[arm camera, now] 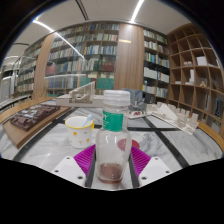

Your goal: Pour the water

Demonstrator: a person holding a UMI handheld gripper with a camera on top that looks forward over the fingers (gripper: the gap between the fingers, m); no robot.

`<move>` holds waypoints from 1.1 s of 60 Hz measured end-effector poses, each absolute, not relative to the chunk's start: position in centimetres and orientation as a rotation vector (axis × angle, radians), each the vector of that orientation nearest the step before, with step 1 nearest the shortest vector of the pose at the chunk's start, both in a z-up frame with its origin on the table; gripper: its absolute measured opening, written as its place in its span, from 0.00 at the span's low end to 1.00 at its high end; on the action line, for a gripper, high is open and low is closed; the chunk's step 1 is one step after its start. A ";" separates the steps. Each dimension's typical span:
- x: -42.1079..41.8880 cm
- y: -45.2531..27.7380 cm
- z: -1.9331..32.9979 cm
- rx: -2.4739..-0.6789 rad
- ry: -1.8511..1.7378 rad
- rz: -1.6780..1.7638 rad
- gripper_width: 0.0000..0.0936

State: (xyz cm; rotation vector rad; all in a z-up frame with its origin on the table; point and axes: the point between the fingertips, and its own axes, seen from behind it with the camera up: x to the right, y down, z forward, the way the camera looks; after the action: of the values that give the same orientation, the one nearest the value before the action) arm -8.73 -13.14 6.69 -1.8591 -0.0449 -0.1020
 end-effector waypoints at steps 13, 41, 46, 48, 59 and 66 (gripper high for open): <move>-8.4 -13.2 7.4 -1.832 -0.062 -0.107 0.44; 2.6 -5.2 27.9 -1.409 -0.504 -1.085 0.44; -0.5 -2.8 30.8 -1.233 -0.729 -1.275 0.44; -2.6 -1.4 30.9 -1.153 -0.820 -1.337 0.44; -11.3 1.0 28.9 -0.696 -1.298 -1.581 0.44; -14.0 2.2 24.7 -0.483 -1.530 -1.691 0.44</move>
State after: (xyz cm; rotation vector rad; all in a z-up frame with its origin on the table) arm -14.03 2.25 24.72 -0.4832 -1.5295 -1.6908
